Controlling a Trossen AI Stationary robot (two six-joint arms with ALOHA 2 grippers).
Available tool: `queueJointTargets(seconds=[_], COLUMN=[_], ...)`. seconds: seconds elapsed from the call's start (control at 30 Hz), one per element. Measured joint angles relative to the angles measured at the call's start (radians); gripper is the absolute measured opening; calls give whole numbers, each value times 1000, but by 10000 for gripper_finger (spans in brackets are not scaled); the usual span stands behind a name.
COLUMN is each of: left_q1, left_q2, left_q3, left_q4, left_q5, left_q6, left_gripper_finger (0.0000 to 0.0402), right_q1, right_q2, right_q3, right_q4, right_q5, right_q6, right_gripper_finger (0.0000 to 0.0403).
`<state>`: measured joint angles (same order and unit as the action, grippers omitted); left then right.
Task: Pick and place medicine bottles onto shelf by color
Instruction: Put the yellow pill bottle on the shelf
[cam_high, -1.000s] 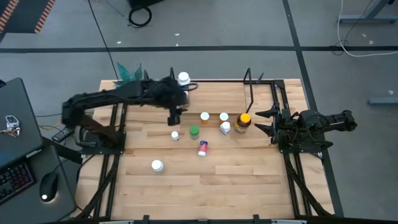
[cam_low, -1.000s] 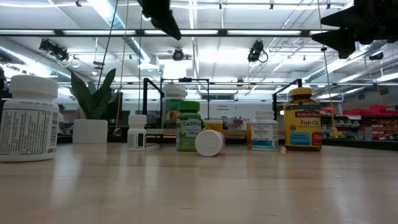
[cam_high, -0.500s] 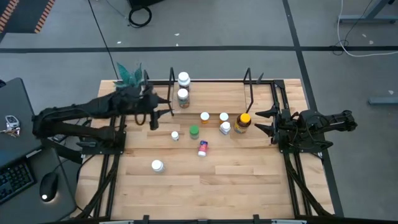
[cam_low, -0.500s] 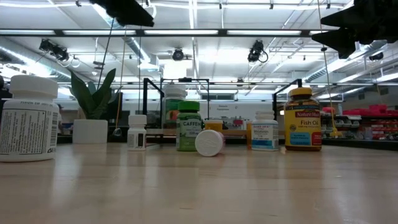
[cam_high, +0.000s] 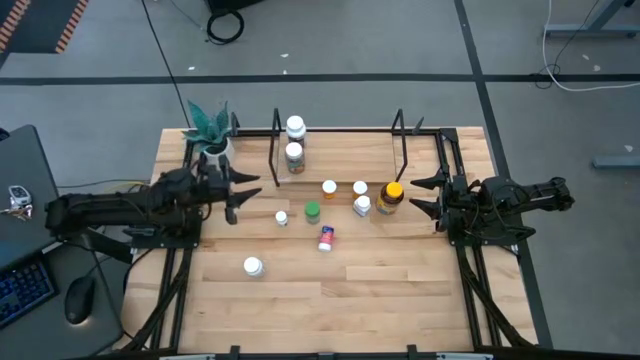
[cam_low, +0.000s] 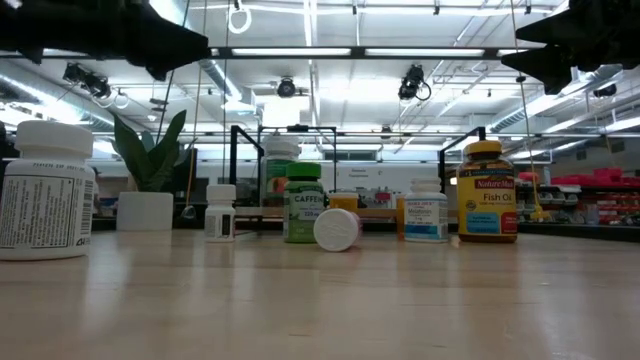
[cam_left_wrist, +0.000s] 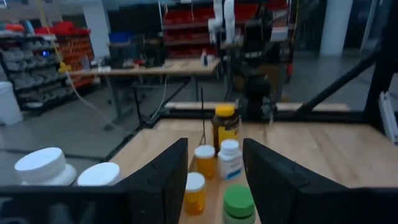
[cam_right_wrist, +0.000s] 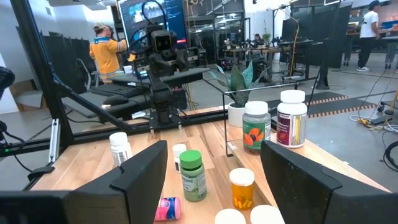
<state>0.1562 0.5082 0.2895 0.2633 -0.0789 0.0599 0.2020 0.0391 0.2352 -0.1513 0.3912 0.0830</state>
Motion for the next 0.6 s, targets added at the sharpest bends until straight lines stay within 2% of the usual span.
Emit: queueJointTargets(seconds=[0.17, 0.6], left_q1=[-15, -79], left_q2=[-75, -240], left_q3=[-98, -231], left_q4=[80, 95], left_q5=[-1, -2], left_q6=[-29, -49], left_gripper_finger=[146, 122], right_q1=[0, 0], right_q2=[0, 0], right_q3=[0, 0], right_q4=[0, 0], right_q5=[0, 0], right_q6=[0, 0], right_gripper_finger=[265, 265])
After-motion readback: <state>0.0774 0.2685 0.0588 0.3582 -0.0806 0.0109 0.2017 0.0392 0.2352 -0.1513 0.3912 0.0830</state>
